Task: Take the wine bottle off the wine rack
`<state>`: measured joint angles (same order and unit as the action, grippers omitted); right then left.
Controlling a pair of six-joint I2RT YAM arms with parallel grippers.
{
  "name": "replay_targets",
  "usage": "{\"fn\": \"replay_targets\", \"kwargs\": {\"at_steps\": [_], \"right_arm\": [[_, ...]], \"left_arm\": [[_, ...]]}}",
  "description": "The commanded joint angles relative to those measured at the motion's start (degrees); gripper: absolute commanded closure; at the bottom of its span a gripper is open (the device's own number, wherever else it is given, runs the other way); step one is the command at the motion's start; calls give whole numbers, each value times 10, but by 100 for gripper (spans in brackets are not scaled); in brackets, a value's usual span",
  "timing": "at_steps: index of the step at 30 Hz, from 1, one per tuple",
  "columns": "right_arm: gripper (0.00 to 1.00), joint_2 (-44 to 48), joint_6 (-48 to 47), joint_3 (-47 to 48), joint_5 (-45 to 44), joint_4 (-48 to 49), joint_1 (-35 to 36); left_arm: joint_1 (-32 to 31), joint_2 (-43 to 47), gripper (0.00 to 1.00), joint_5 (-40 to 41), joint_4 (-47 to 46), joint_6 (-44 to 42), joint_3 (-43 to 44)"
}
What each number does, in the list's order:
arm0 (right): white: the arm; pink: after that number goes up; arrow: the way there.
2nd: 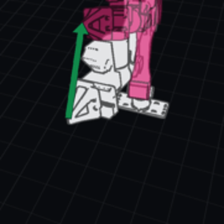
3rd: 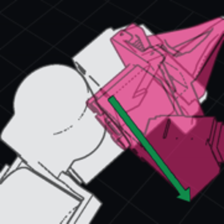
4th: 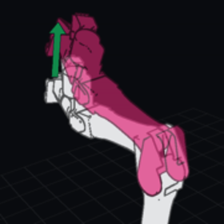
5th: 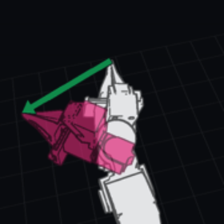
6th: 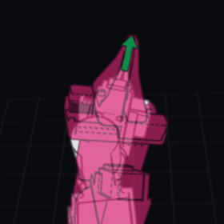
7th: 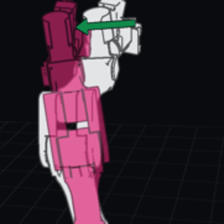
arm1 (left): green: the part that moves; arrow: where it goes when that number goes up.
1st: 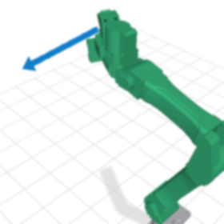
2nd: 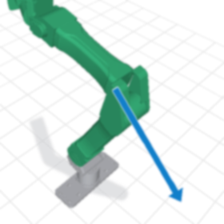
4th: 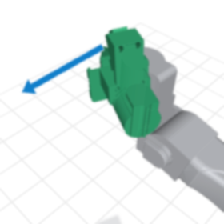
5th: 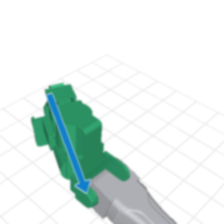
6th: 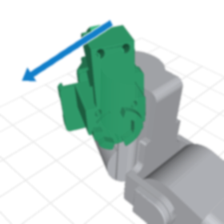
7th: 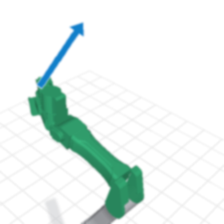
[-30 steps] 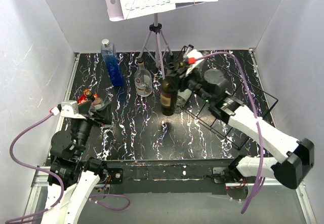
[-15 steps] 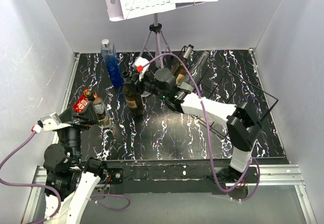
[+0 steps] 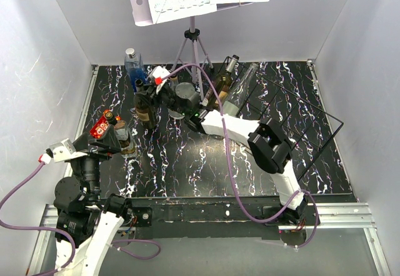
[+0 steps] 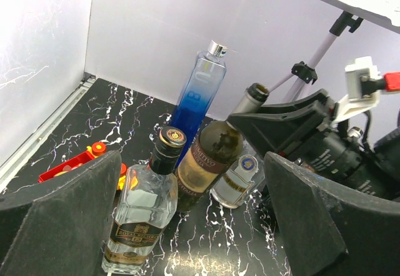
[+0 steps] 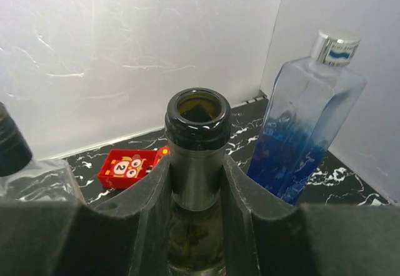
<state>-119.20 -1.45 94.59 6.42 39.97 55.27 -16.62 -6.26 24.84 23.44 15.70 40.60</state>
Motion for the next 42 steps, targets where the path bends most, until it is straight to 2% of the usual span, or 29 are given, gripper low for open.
{"fn": "replay_targets", "kwargs": {"at_steps": [1, 4, 6, 11, 13, 15, 17, 22, 25, 27, 30, 33, 36, 38, 40, 42], "right_arm": [[99, -9, 4, 75, -18, 74, 5], [99, -20, 9, 72, -26, 72, 5], [92, -22, 10, 65, -33, 76, 5], [74, -17, 10, 53, -40, 75, 6], [63, -11, 10, 47, -40, 71, 6], [47, -4, 10, 42, -40, 70, 6], [42, 3, 10, 40, -39, 67, 6], [41, 29, 10, 39, -21, 31, 7], [41, 79, 33, -20, -28, 44, 10], [41, 128, 53, -80, -55, 56, 11], [43, 209, 78, -162, -142, 41, 12], [43, 275, 75, -197, -235, -44, 10], [43, 311, 51, -180, -334, -163, 4], [43, 324, 73, -154, -413, -252, -6], [42, 330, 88, -138, -444, -325, -25], [41, 339, 102, -144, -442, -355, -51]], "left_arm": [[2, -2, 2, 2, 2, 2, 13], [1, -1, 2, 1, 1, 2, 12], [2, 0, 2, 0, 1, 2, 11], [2, 0, 2, -2, 0, -1, 11], [2, 1, 2, -3, 0, -1, 11], [2, 1, 2, -2, 0, -1, 11], [2, 2, 2, -2, 0, -2, 11], [2, 3, 2, -2, 1, -5, 11], [2, 4, 2, -1, 2, -6, 11], [2, 3, 2, -4, 2, -7, 11], [2, 4, 2, -17, -1, -8, 10], [2, 5, 2, -35, -4, -12, 8], [-1, 5, 2, -65, -11, -20, 4], [-3, 6, 2, -93, -19, -25, 1], [-4, 5, 2, -128, -28, -30, -3], [-5, 3, 2, -163, -36, -34, -6]]}}
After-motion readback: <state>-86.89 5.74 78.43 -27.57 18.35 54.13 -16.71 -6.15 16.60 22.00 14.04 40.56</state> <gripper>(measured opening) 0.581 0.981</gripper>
